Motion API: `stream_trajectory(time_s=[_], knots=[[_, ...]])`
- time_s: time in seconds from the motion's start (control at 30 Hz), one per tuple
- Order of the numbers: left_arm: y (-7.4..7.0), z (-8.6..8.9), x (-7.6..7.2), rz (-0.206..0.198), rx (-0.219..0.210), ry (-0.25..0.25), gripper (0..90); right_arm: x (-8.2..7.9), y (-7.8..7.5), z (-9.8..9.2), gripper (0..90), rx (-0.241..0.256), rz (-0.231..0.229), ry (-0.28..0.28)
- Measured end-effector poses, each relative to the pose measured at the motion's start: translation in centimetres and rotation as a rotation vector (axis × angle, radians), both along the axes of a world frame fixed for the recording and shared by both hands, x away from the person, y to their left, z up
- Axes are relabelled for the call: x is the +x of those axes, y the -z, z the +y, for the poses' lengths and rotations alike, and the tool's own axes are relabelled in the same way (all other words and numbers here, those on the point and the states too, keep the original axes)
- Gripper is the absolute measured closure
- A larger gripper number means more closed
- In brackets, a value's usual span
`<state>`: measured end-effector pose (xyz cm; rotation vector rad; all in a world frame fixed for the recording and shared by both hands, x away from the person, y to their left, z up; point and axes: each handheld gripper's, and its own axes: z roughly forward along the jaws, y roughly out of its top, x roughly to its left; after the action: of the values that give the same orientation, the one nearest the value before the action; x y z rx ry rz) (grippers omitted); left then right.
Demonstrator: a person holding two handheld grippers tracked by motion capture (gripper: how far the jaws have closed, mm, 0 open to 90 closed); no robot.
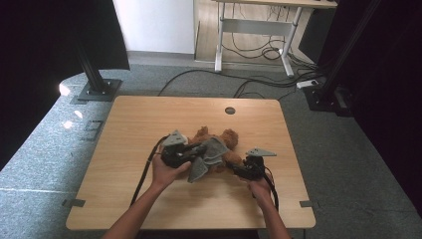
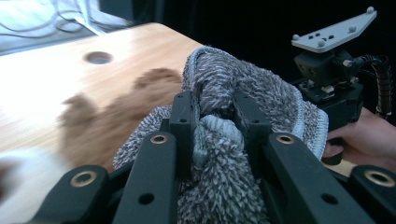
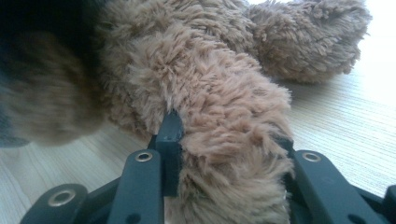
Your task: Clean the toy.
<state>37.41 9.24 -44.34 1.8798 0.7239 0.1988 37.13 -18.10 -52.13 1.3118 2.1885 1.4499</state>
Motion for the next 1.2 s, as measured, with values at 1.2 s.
stream_trajectory(time_s=[1.2], knots=[[4.8,8.1,-2.6,0.035,0.171,-0.174,73.1,-0.3,0.2,-0.1,61.5,-0.006,-0.013,-0.028]])
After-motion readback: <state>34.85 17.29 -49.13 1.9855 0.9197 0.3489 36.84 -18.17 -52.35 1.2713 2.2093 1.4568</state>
